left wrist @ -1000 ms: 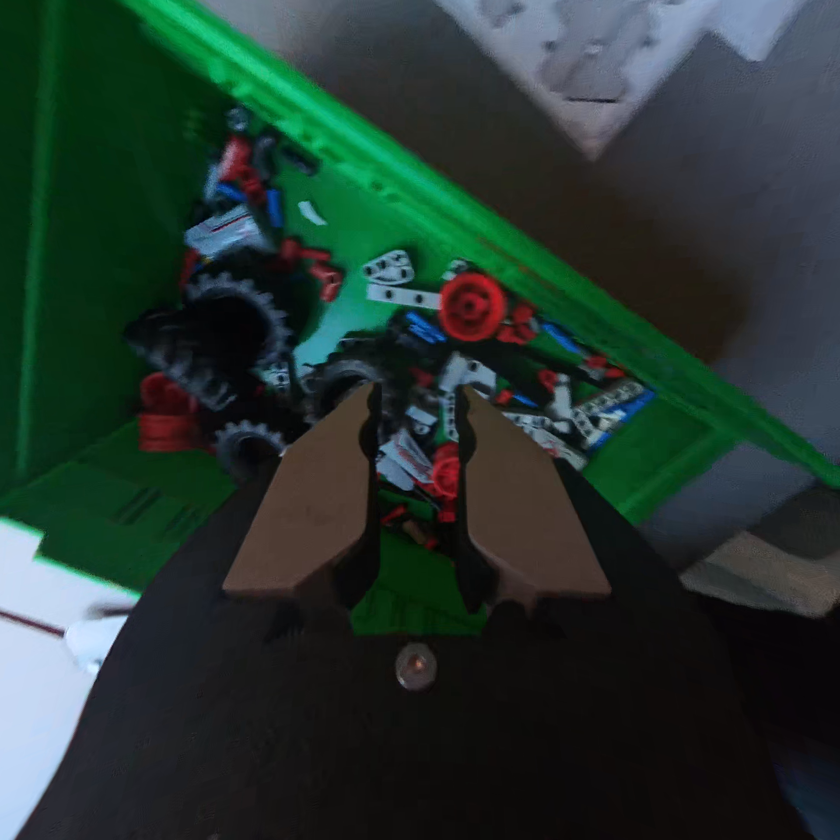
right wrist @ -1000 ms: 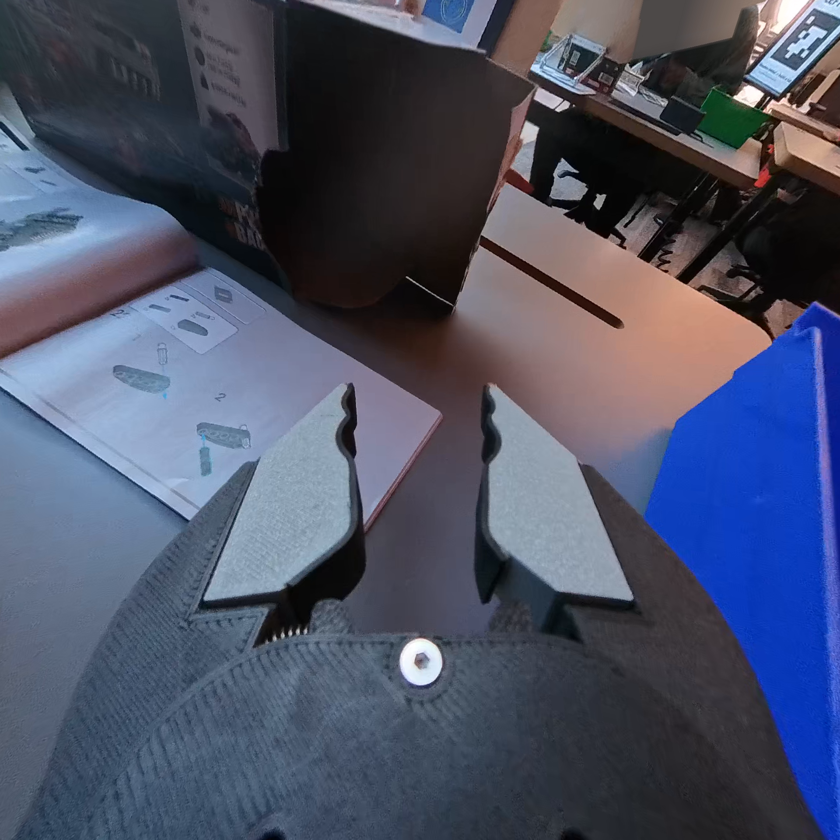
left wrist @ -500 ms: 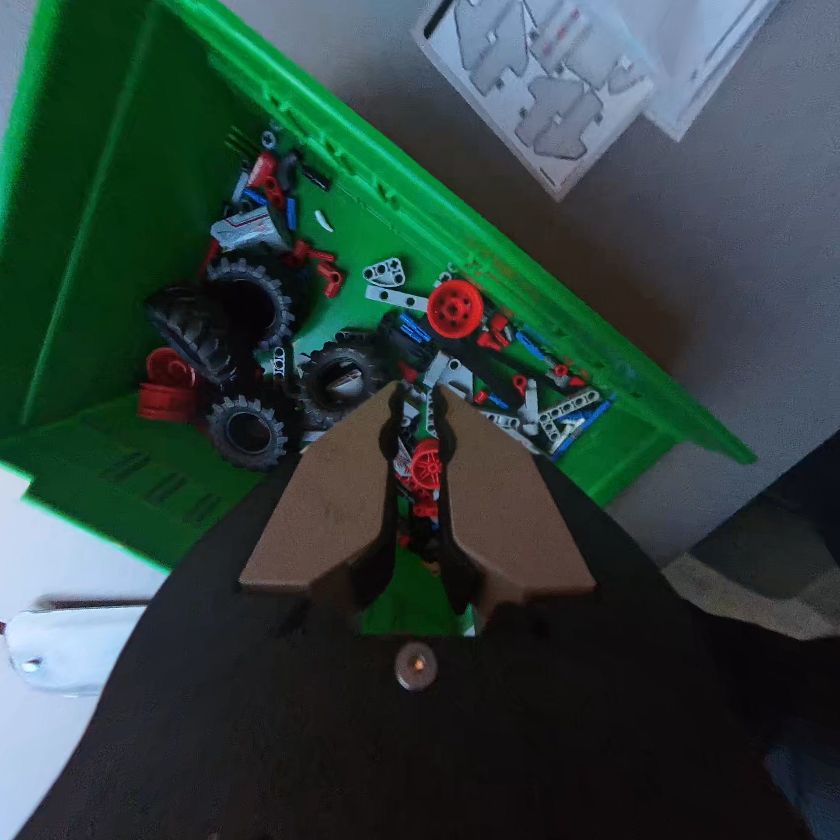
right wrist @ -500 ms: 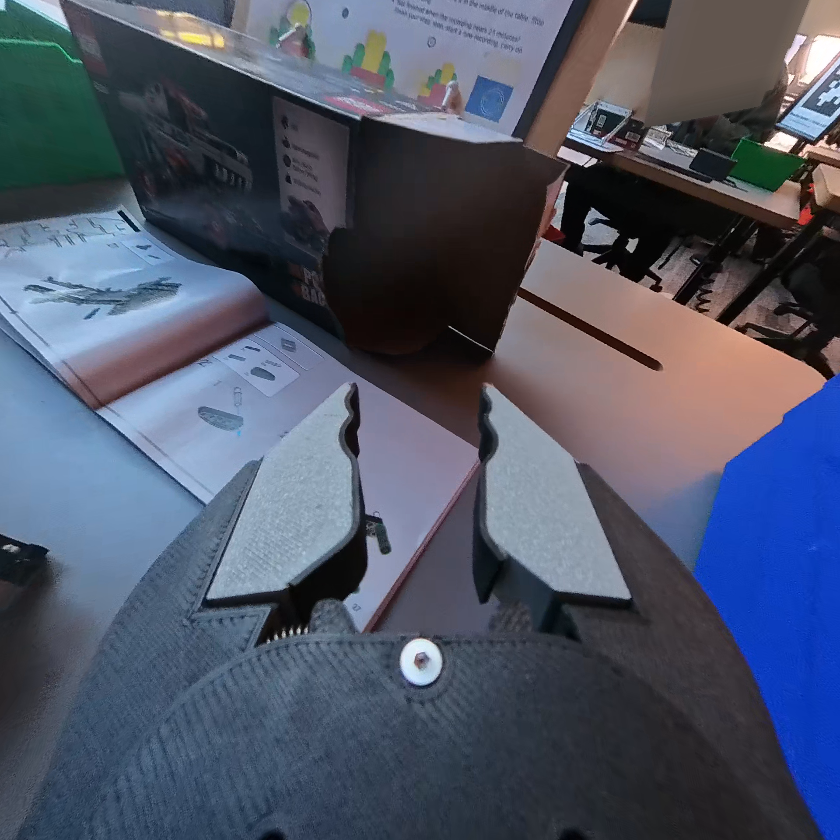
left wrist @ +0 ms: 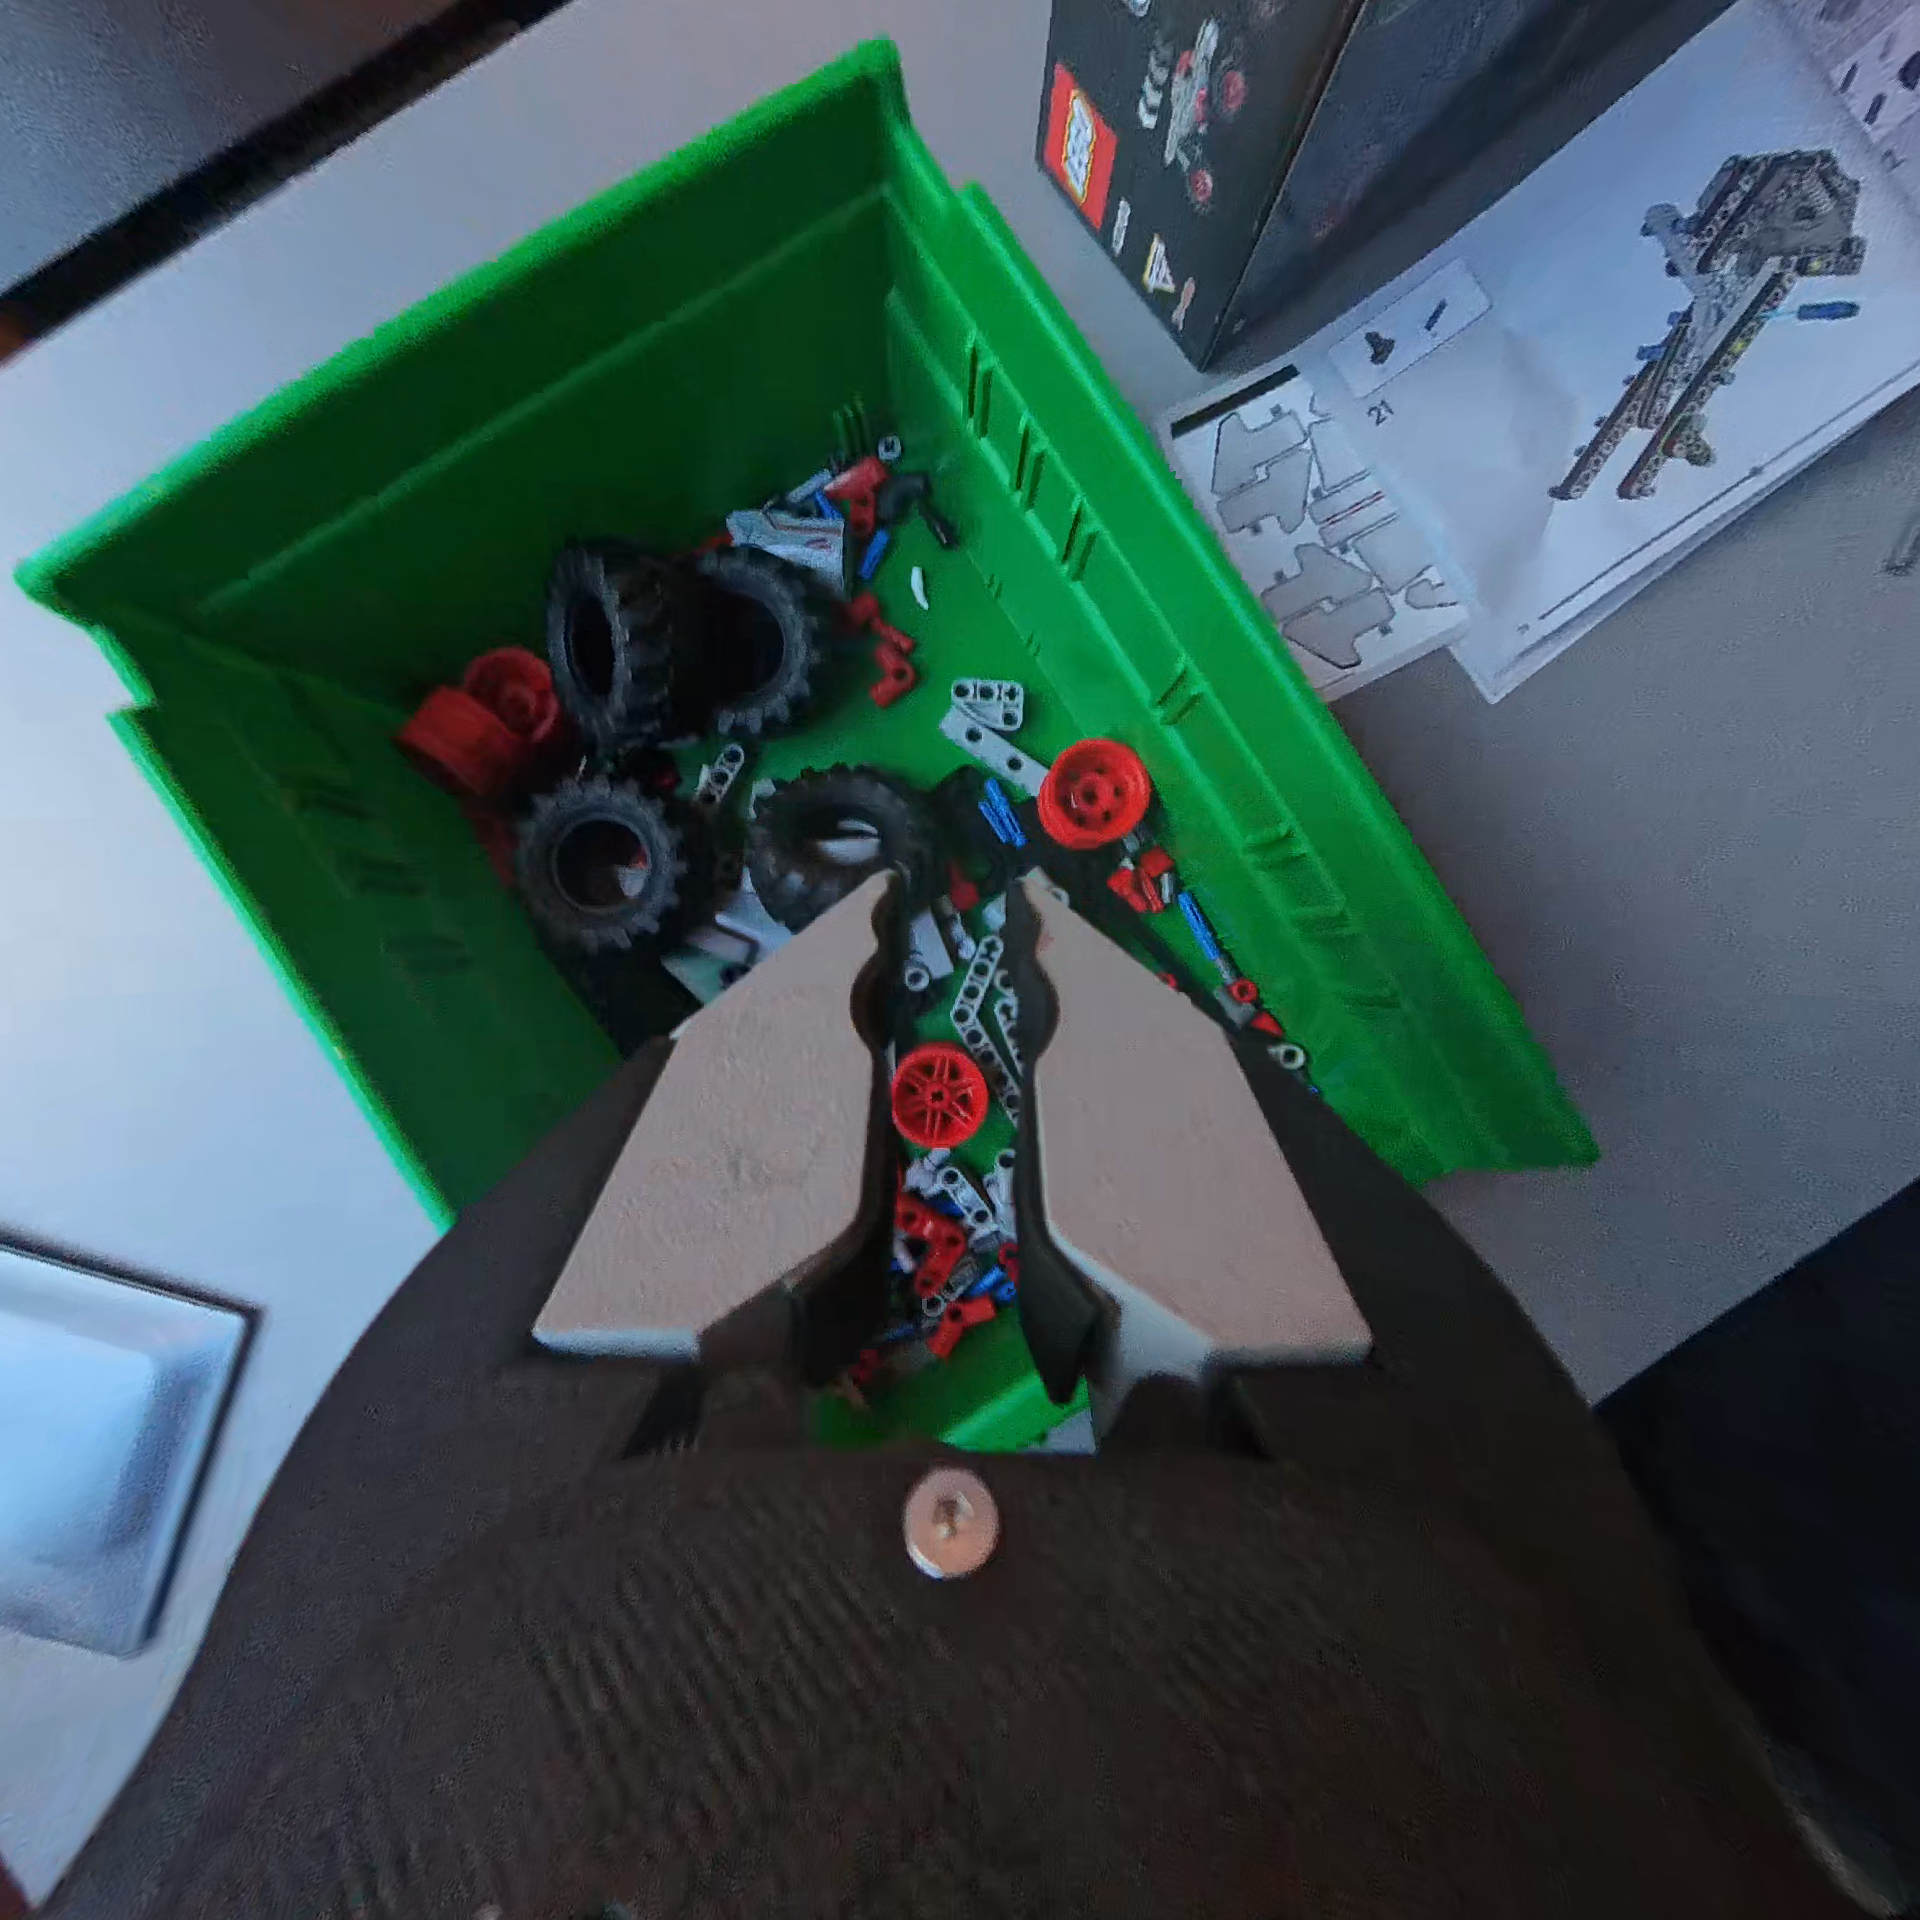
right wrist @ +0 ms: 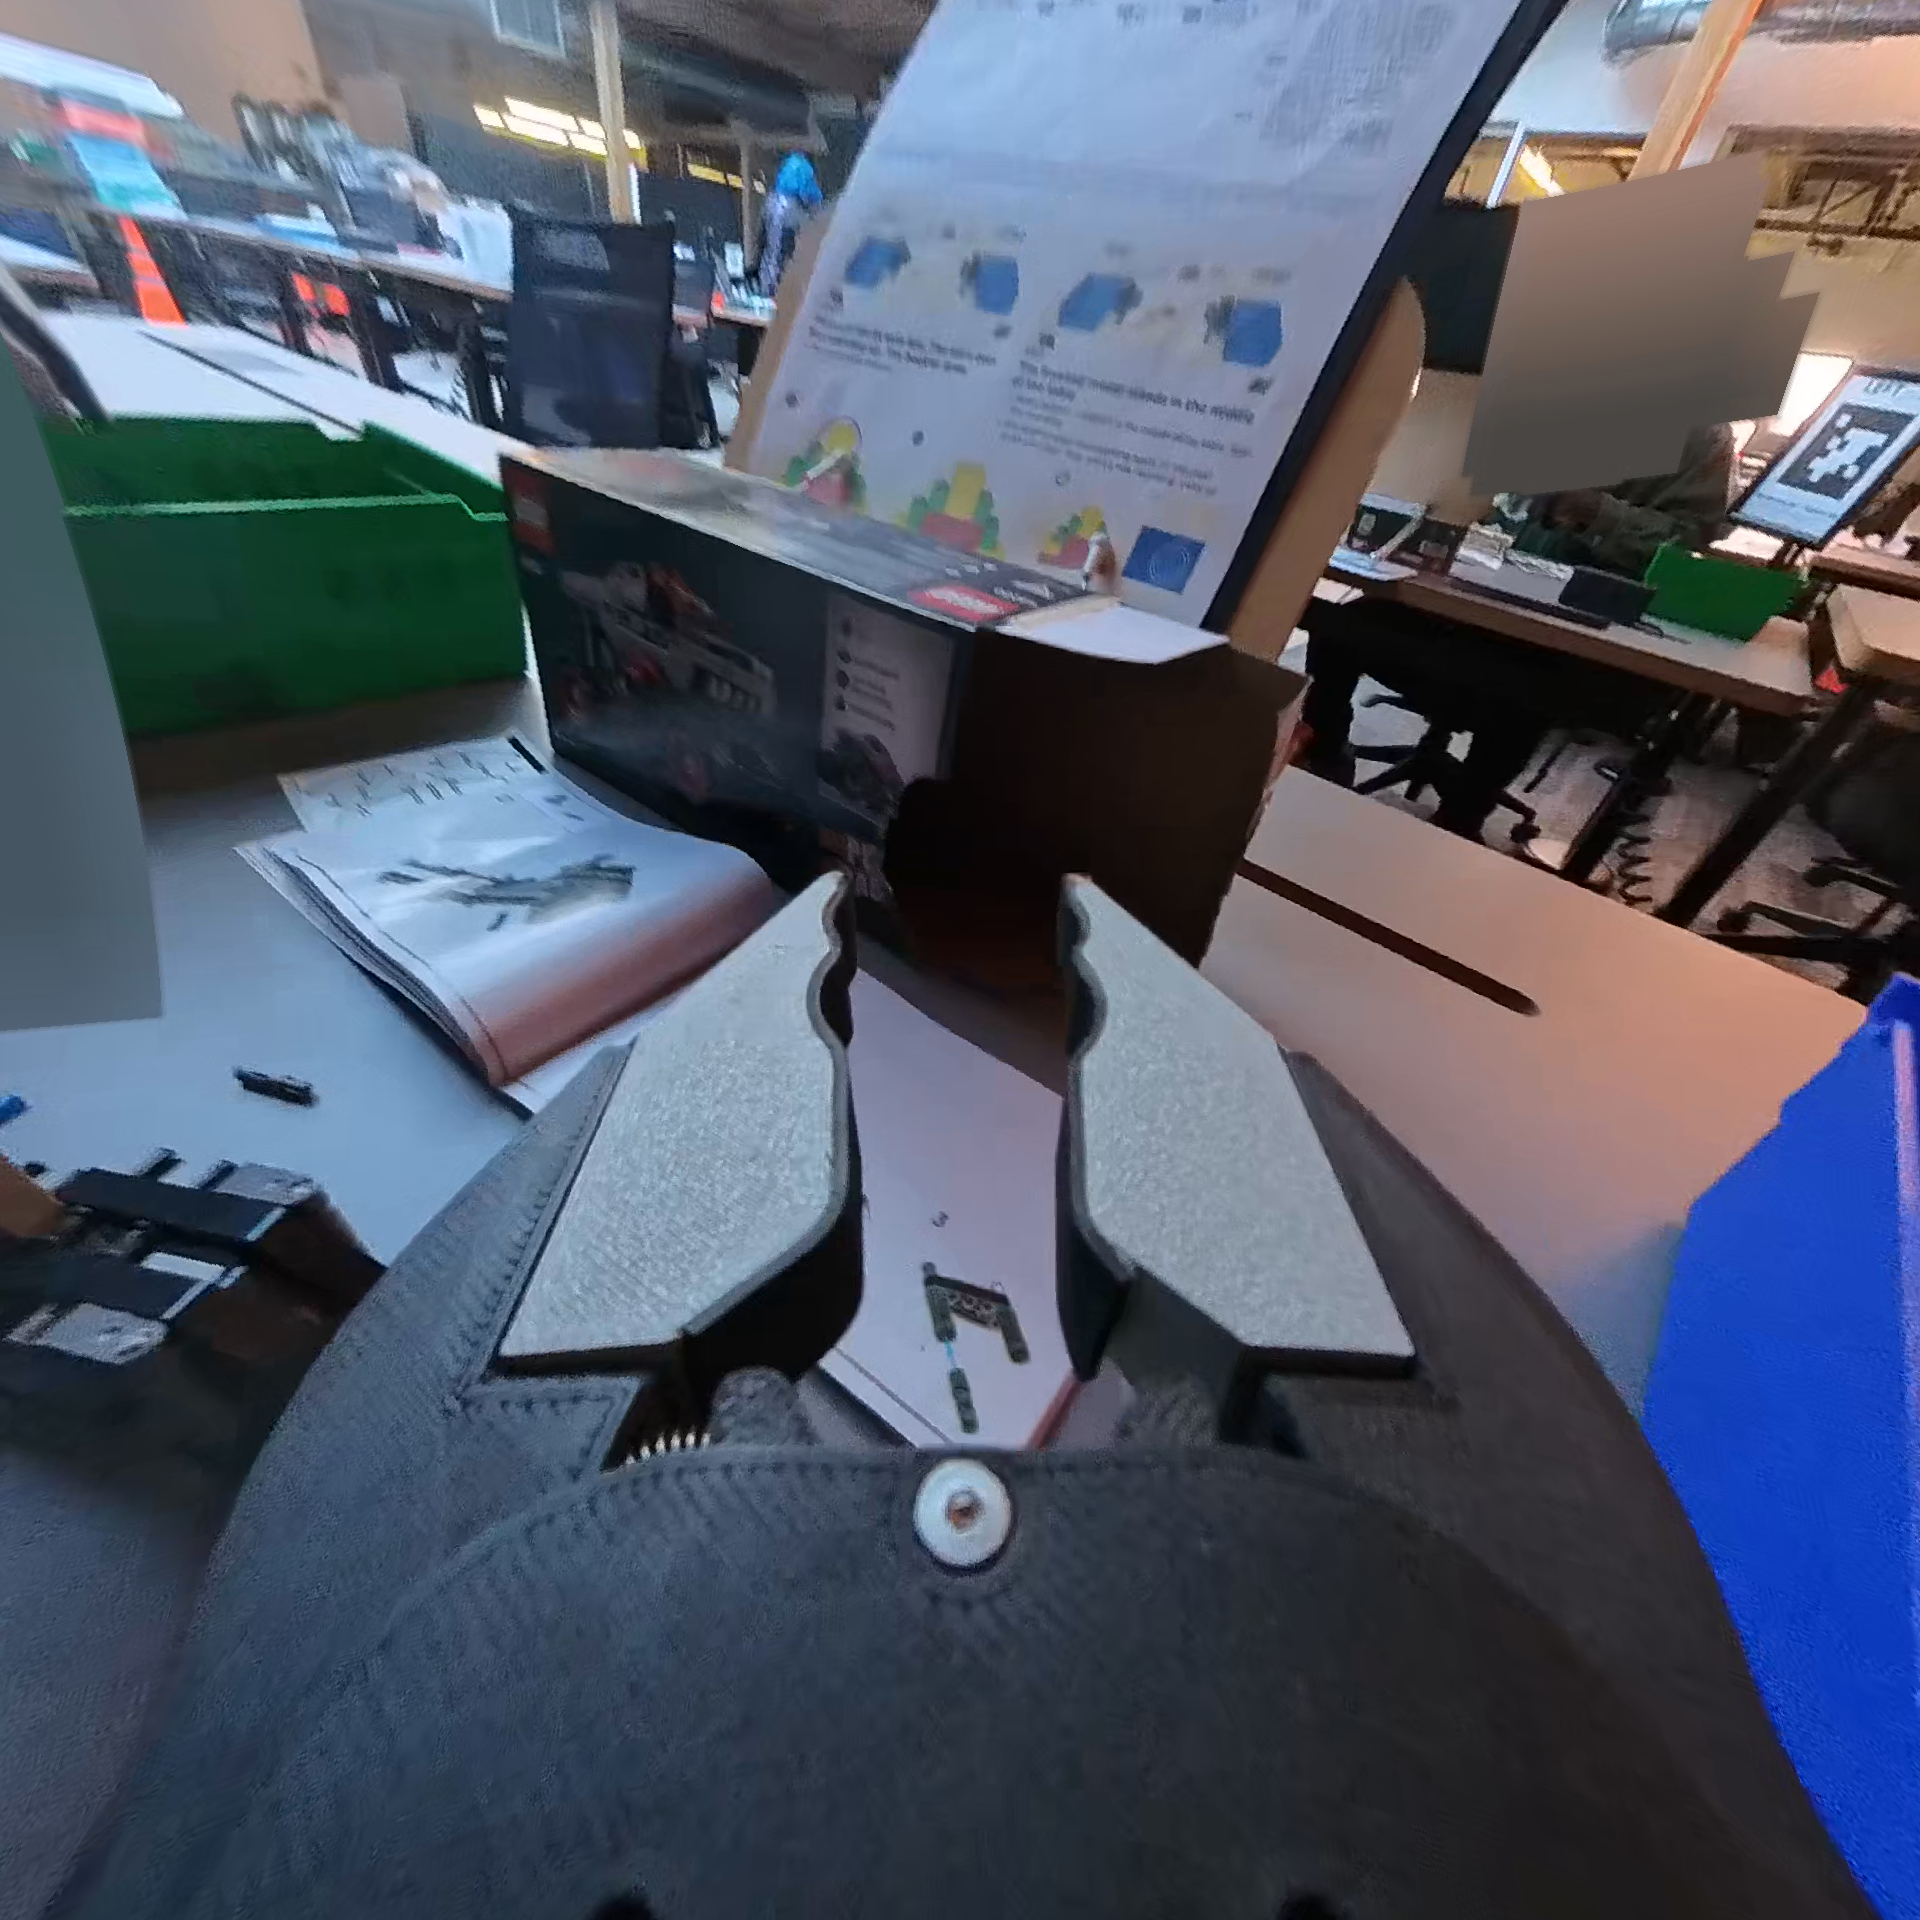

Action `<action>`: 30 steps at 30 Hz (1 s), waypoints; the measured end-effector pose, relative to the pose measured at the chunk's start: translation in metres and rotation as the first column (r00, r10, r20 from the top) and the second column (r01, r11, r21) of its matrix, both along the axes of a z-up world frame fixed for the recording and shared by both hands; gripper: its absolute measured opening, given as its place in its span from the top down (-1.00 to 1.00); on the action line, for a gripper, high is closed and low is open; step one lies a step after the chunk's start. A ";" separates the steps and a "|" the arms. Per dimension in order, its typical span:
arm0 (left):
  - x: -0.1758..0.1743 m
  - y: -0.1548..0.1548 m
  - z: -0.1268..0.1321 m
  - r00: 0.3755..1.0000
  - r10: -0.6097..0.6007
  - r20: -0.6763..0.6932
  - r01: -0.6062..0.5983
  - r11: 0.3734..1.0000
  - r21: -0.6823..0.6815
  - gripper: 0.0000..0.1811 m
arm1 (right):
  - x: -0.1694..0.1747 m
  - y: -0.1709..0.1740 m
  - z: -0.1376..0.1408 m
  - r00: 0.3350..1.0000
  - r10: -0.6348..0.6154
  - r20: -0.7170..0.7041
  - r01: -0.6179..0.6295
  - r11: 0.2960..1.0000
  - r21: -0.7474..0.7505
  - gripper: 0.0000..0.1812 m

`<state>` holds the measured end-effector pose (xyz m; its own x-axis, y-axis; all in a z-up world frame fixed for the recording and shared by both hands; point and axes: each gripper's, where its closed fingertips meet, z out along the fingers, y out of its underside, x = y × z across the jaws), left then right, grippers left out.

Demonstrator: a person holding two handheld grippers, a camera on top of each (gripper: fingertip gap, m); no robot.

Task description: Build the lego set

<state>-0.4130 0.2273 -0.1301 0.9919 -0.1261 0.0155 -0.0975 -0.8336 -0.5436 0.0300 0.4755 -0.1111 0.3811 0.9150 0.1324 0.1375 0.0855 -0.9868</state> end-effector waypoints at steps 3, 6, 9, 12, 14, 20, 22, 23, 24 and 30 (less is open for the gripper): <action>-0.006 -0.019 -0.017 0.998 0.044 0.051 -0.040 0.997 -0.070 0.80 | -0.002 -0.009 0.004 0.999 0.034 -0.020 -0.034 0.999 0.003 0.65; -0.002 -0.036 -0.029 0.993 0.048 0.104 -0.031 0.987 -0.159 0.78 | -0.005 -0.012 0.002 0.999 0.045 -0.012 -0.045 0.999 0.002 0.64; 0.018 -0.046 -0.035 0.988 -0.030 0.153 0.063 0.974 -0.217 0.79 | -0.008 -0.013 -0.002 0.998 0.064 -0.013 -0.065 0.998 -0.026 0.64; 0.023 -0.053 -0.048 0.992 -0.064 0.112 0.094 0.953 -0.288 0.80 | -0.010 -0.012 -0.006 0.998 0.065 -0.008 -0.065 0.997 -0.041 0.63; 0.034 -0.054 -0.052 0.983 -0.101 0.150 0.143 0.943 -0.301 0.80 | -0.009 -0.011 -0.006 0.998 0.056 -0.013 -0.057 0.997 -0.044 0.64; 0.052 -0.059 -0.059 0.949 -0.129 0.286 0.222 0.921 -0.320 0.79 | -0.004 -0.005 -0.003 0.999 0.024 -0.043 -0.026 0.999 -0.047 0.65; 0.056 -0.058 -0.058 0.942 -0.135 0.308 0.234 0.921 -0.311 0.79 | -0.004 -0.005 -0.004 0.999 0.025 -0.041 -0.027 0.998 -0.050 0.65; 0.056 -0.059 -0.058 0.943 -0.135 0.305 0.233 0.920 -0.314 0.79 | -0.005 -0.006 -0.004 0.999 0.025 -0.041 -0.027 0.998 -0.049 0.65; 0.056 -0.059 -0.057 0.944 -0.137 0.302 0.234 0.920 -0.315 0.79 | -0.005 -0.006 -0.004 0.999 0.027 -0.040 -0.029 0.998 -0.048 0.66; 0.055 -0.059 -0.058 0.948 -0.129 0.292 0.224 0.921 -0.319 0.78 | -0.007 -0.008 -0.005 0.999 0.037 -0.037 -0.039 0.998 -0.050 0.66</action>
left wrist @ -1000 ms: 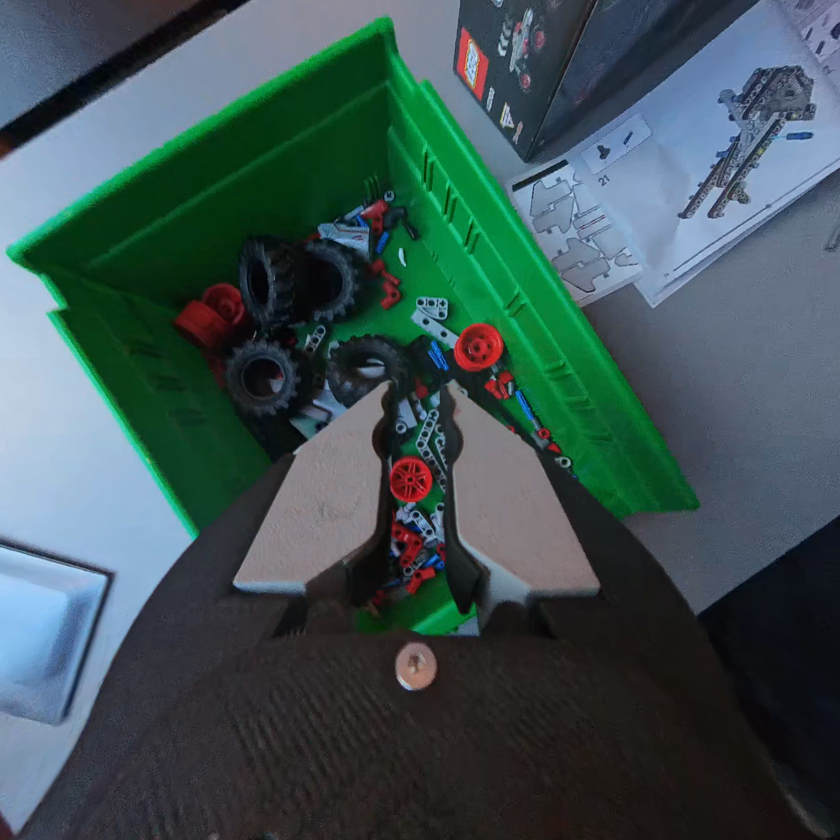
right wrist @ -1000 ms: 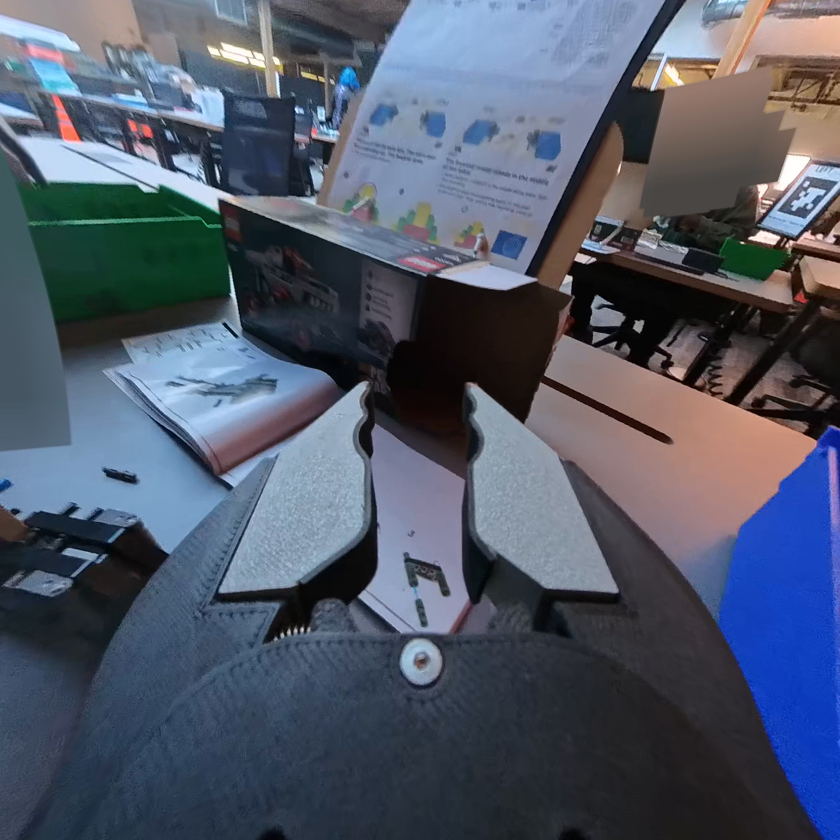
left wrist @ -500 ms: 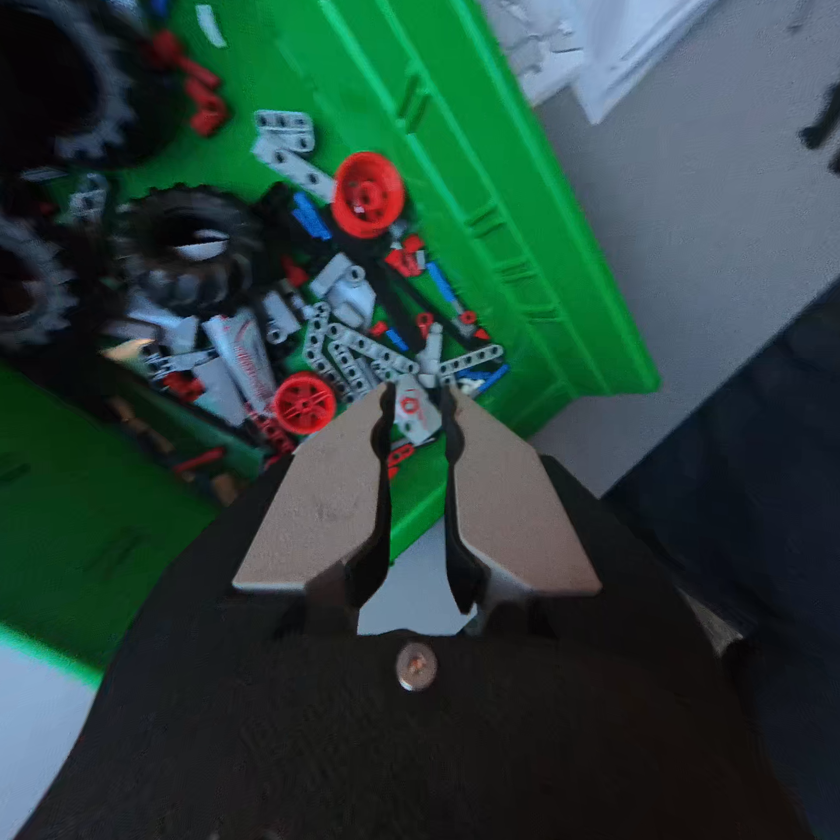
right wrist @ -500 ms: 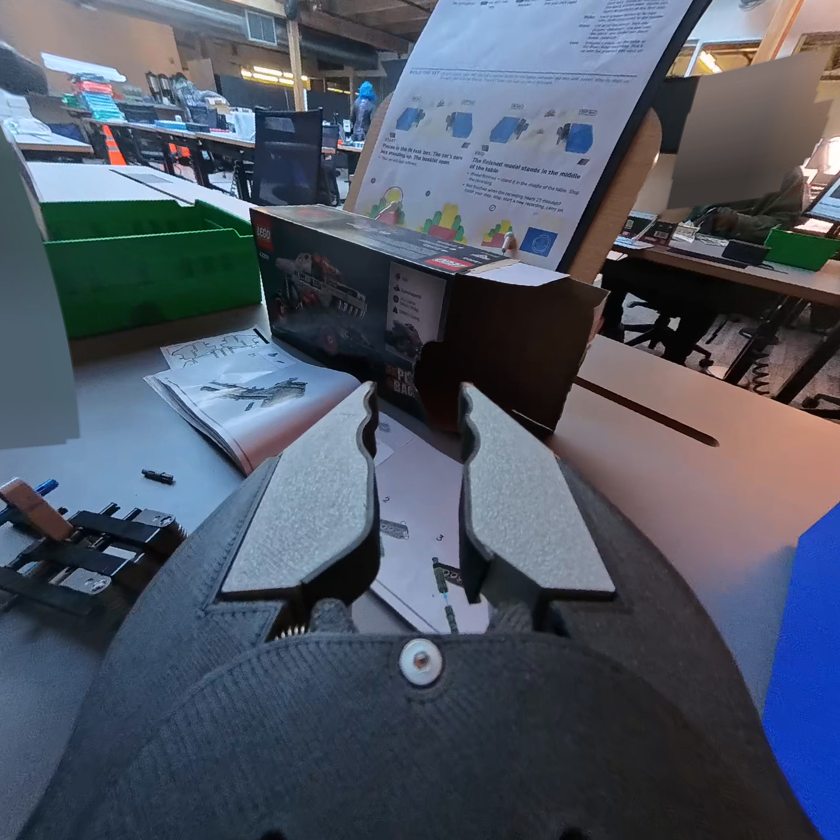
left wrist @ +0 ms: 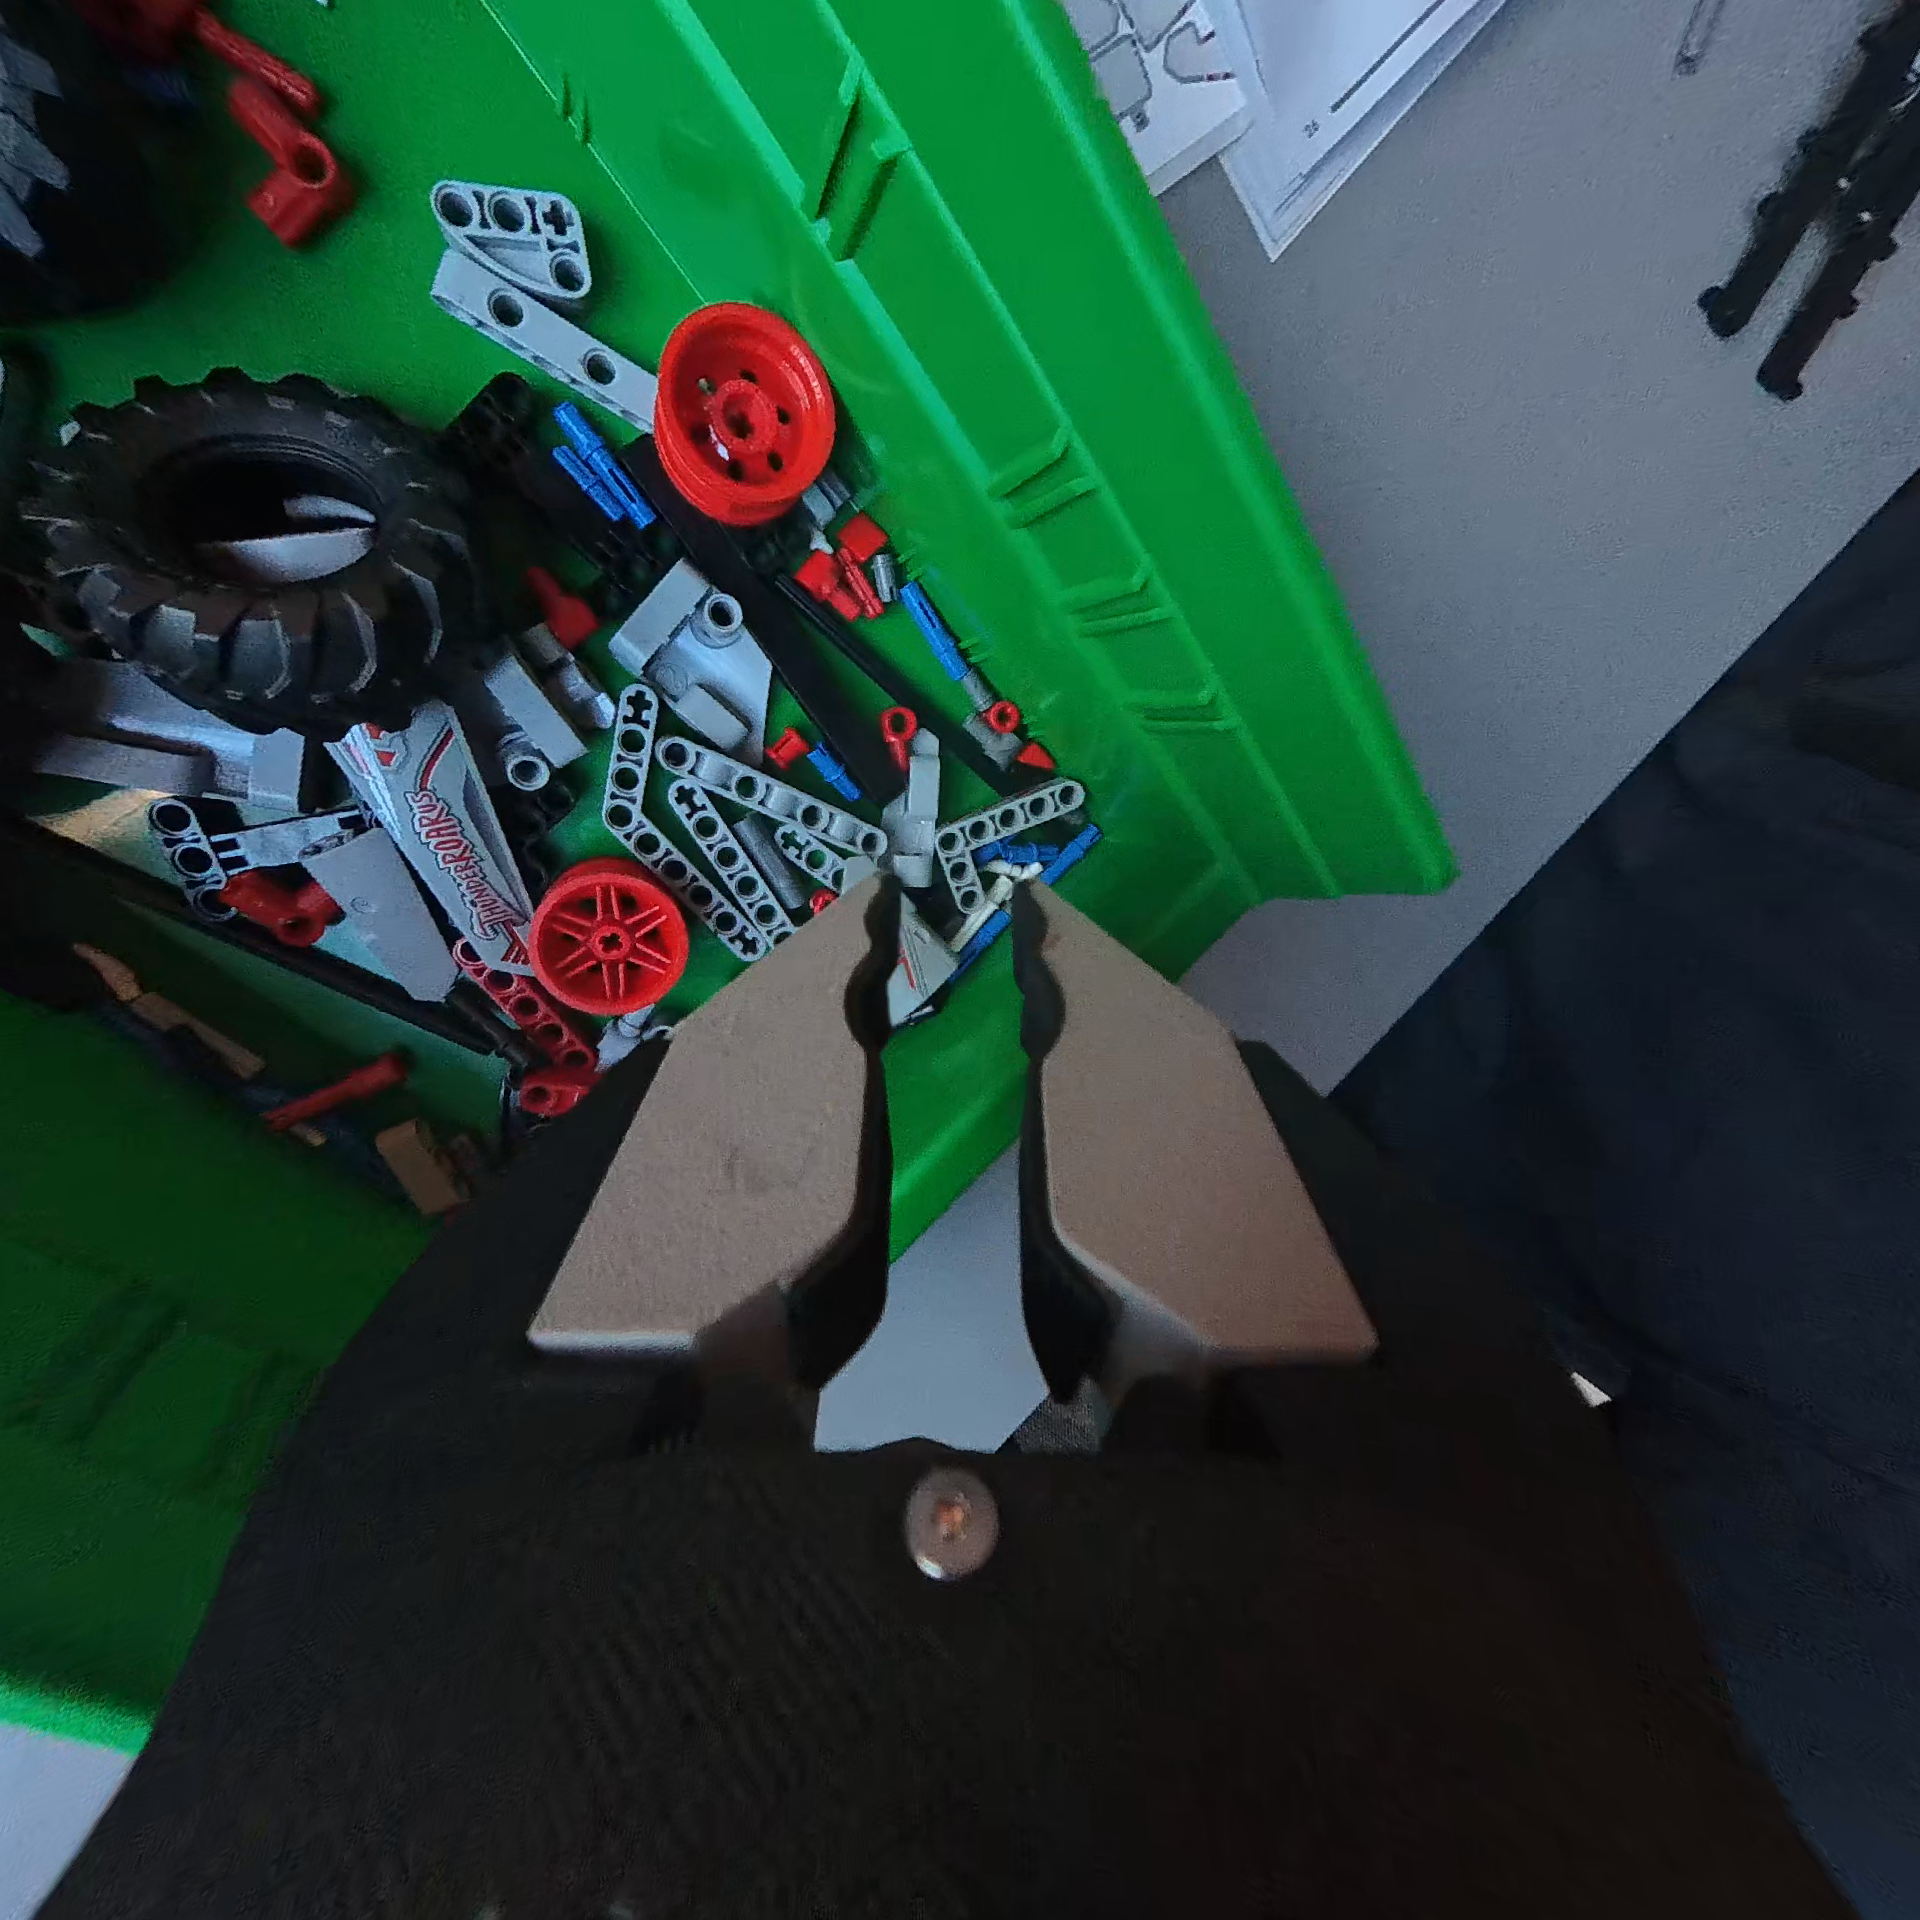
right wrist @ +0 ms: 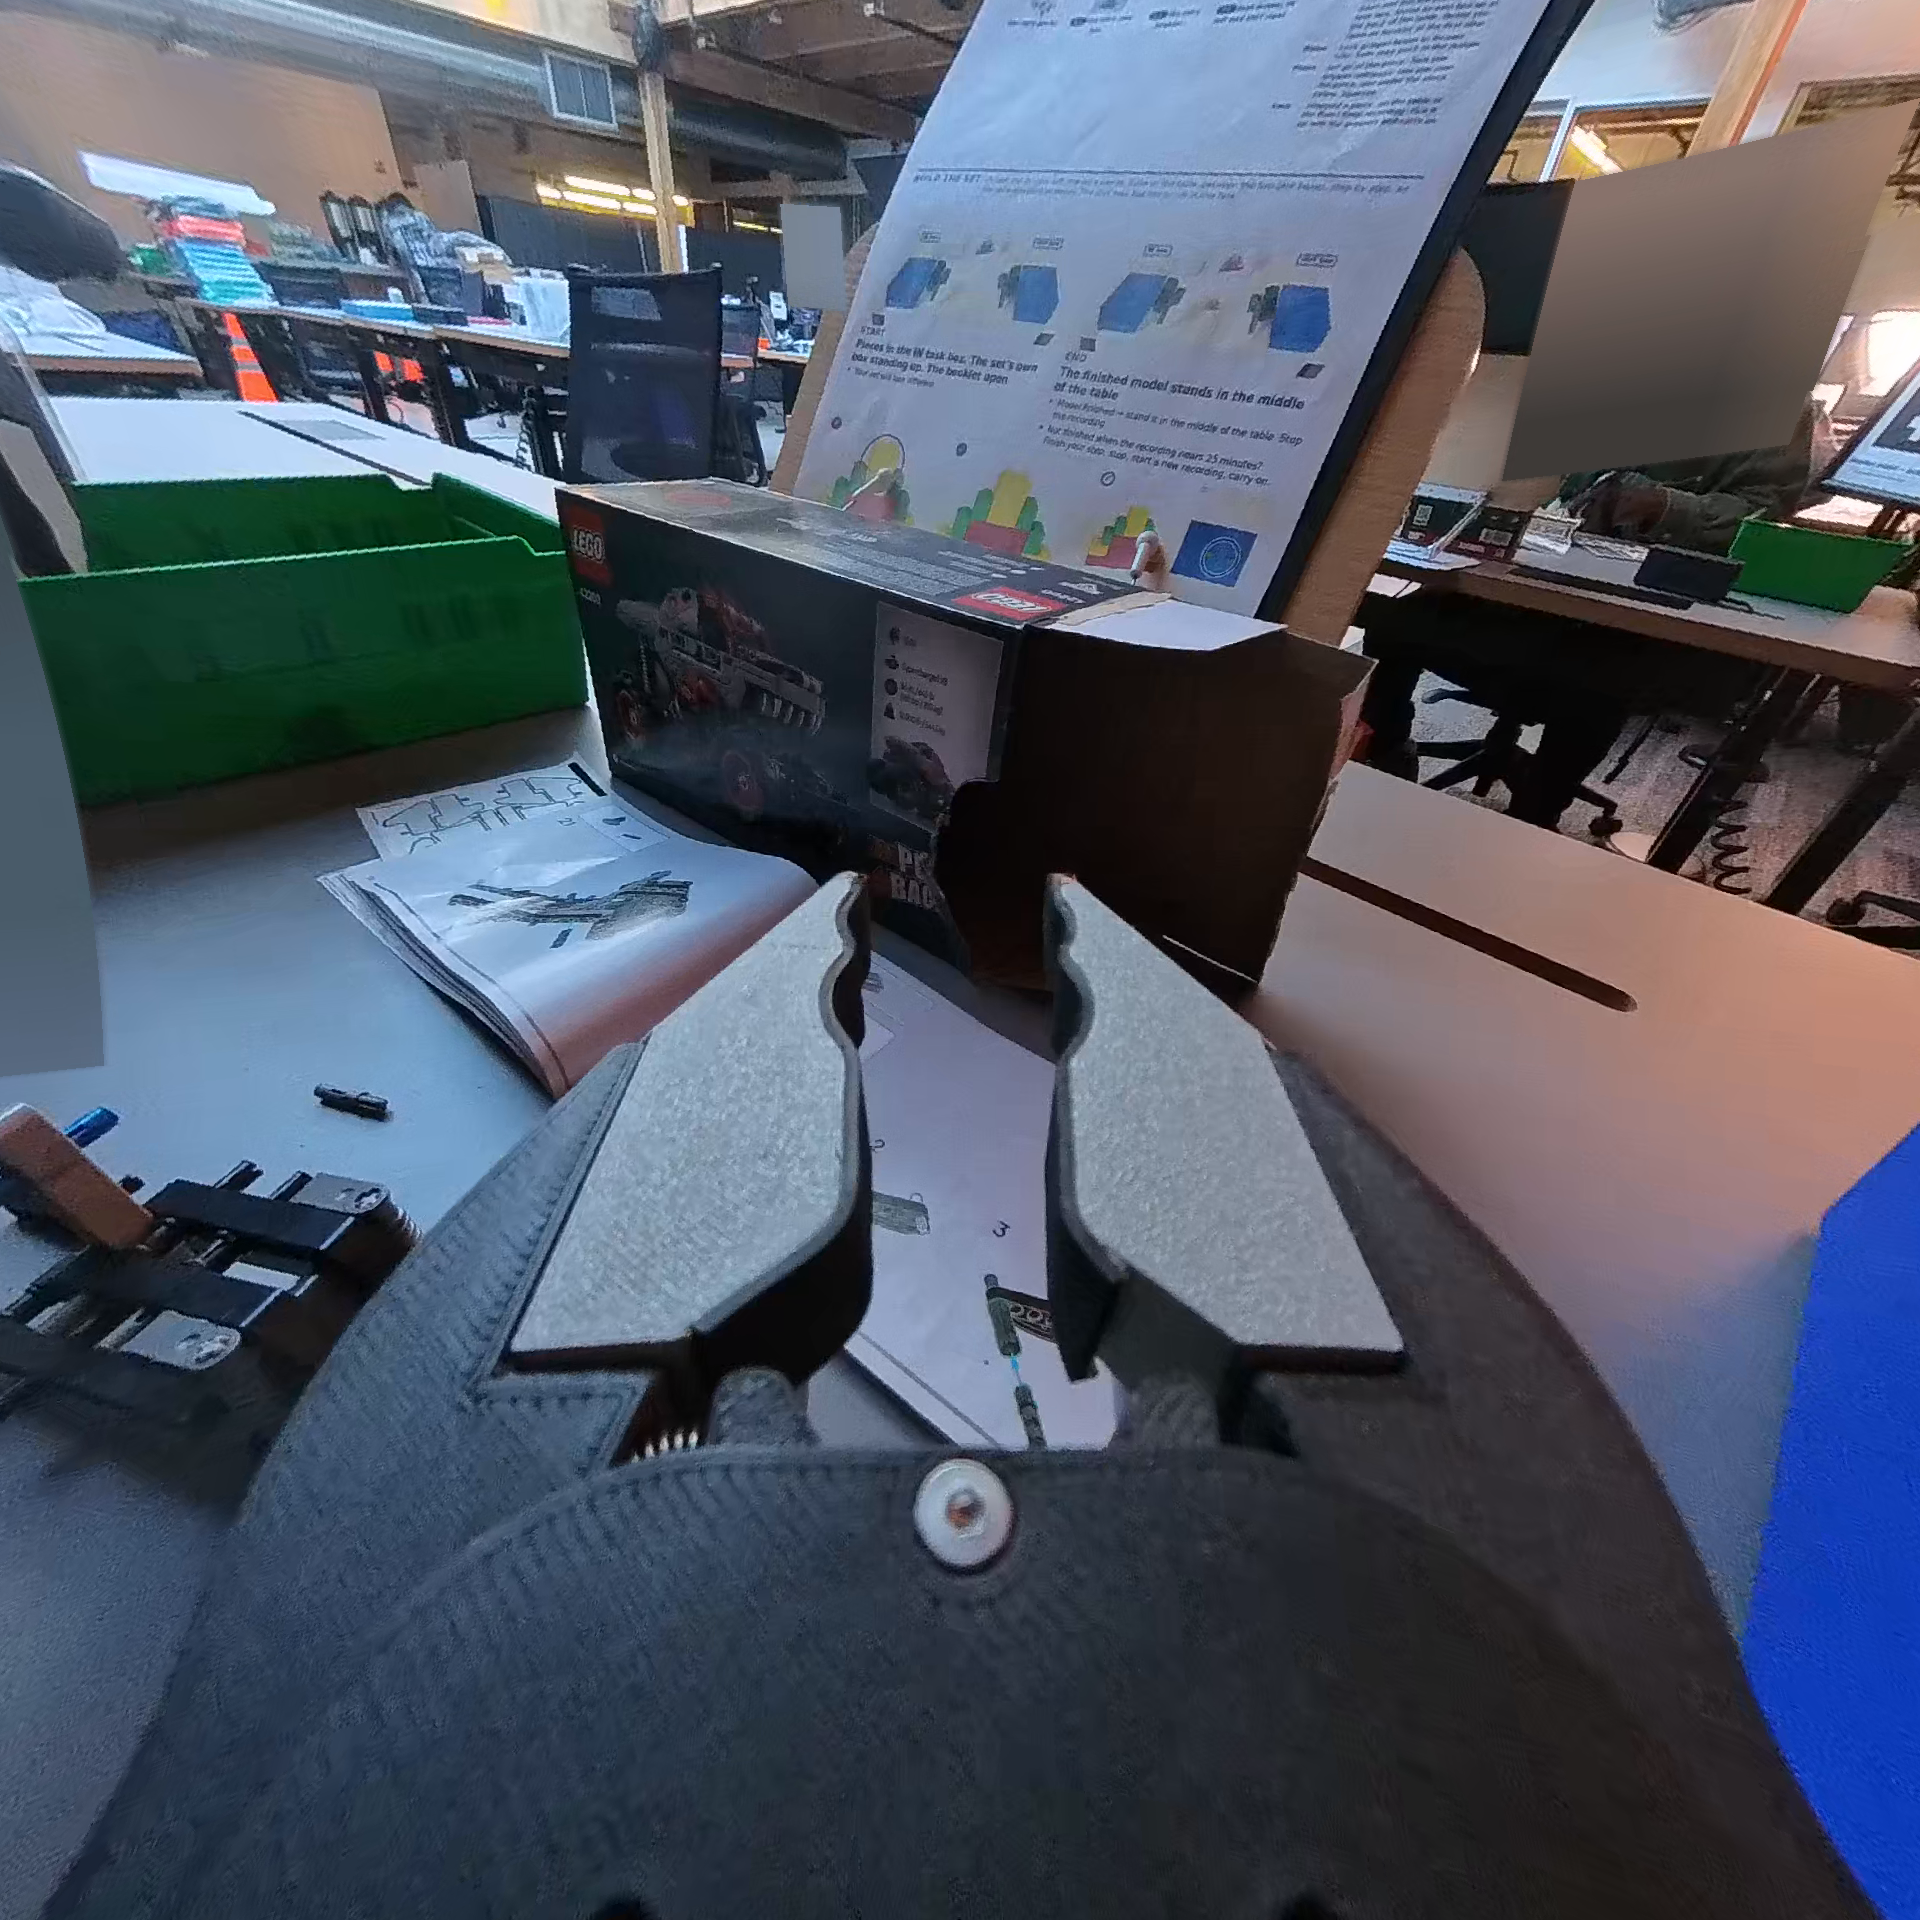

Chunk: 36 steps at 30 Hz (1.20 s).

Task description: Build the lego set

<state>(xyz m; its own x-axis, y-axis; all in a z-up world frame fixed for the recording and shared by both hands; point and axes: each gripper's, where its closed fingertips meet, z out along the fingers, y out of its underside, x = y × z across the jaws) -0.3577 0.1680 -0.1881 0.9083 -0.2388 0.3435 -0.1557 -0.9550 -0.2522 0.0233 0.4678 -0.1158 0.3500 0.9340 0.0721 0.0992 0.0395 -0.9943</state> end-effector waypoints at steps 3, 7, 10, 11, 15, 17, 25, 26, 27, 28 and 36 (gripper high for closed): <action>-0.001 0.000 0.000 1.000 0.009 0.003 -0.009 1.000 -0.005 0.78 | 0.000 -0.002 0.003 1.000 0.006 -0.009 -0.006 1.000 0.004 0.67; -0.002 0.000 0.000 1.000 0.011 -0.011 -0.011 1.000 -0.012 0.78 | 0.000 -0.004 0.005 1.000 0.011 -0.014 -0.011 1.000 0.014 0.67; 0.000 0.000 0.002 1.000 0.010 -0.011 -0.010 1.000 -0.013 0.78 | -0.001 -0.005 0.005 1.000 0.017 -0.011 -0.017 1.000 0.018 0.68; 0.000 0.000 0.002 1.000 0.010 -0.015 -0.011 1.000 -0.015 0.78 | -0.001 -0.006 0.005 1.000 0.019 -0.009 -0.019 1.000 0.018 0.68; -0.001 -0.002 0.001 1.000 0.011 -0.023 -0.012 1.000 -0.025 0.78 | -0.003 -0.008 0.004 1.000 0.025 0.000 -0.025 0.999 0.023 0.69; -0.001 -0.002 0.001 1.000 0.012 -0.024 -0.013 1.000 -0.026 0.77 | -0.003 -0.008 0.004 1.000 0.026 0.001 -0.026 0.999 0.027 0.69; 0.000 -0.004 0.002 1.000 0.012 -0.028 -0.013 1.000 -0.028 0.77 | -0.003 -0.011 0.006 0.999 0.034 -0.003 -0.034 0.999 0.030 0.70; 0.000 -0.004 0.002 0.999 0.012 -0.029 -0.013 1.000 -0.027 0.77 | -0.003 -0.011 0.006 0.999 0.035 -0.003 -0.034 0.999 0.031 0.70; 0.000 -0.003 0.003 0.999 0.012 -0.029 -0.013 1.000 -0.026 0.77 | -0.004 -0.011 0.006 0.999 0.035 -0.001 -0.035 0.999 0.031 0.70; 0.001 -0.004 0.003 1.000 0.013 -0.027 -0.013 1.000 -0.026 0.77 | -0.004 -0.011 0.005 0.999 0.036 0.000 -0.036 0.999 0.030 0.70; 0.001 -0.005 0.002 0.999 0.015 -0.028 -0.016 0.999 -0.029 0.77 | -0.005 -0.012 0.004 0.999 0.042 0.003 -0.042 0.999 0.026 0.70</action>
